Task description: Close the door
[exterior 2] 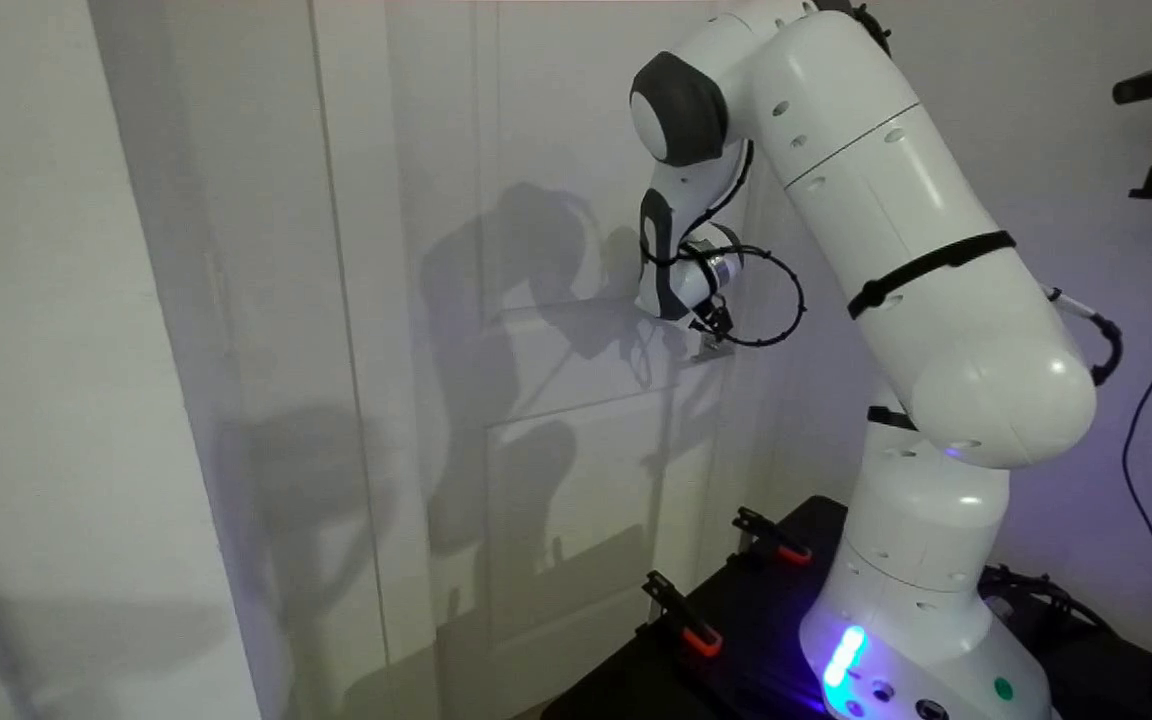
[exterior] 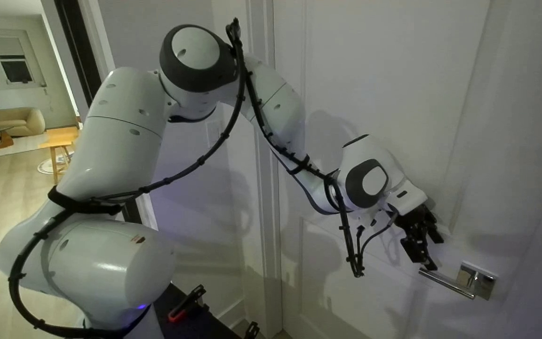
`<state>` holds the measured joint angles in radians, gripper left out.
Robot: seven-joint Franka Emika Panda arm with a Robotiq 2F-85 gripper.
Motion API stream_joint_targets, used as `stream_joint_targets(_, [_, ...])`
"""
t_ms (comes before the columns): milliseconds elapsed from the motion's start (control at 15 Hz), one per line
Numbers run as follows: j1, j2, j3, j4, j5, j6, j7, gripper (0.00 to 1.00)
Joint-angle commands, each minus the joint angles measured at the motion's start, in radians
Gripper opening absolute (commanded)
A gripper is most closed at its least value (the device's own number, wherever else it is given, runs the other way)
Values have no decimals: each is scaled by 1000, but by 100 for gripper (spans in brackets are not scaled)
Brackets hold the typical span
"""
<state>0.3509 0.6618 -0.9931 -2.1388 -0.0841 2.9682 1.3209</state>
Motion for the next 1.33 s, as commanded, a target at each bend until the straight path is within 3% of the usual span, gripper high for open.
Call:
stream_joint_targets(0, [12,-126,44,-25,1,-34,-133,100])
stream_joint_targets(467, [45,-278,54,-27,-116,-291,-291,100])
stream_joint_targets(733, [8,-389,94,-35,-232,-426,-334,100])
stream_joint_targets(933, [-87,-490,187,-40,-252,-514,-416,100])
stream_joint_targets(1267, [-329,-577,419,-11,-101,-680,-642,100])
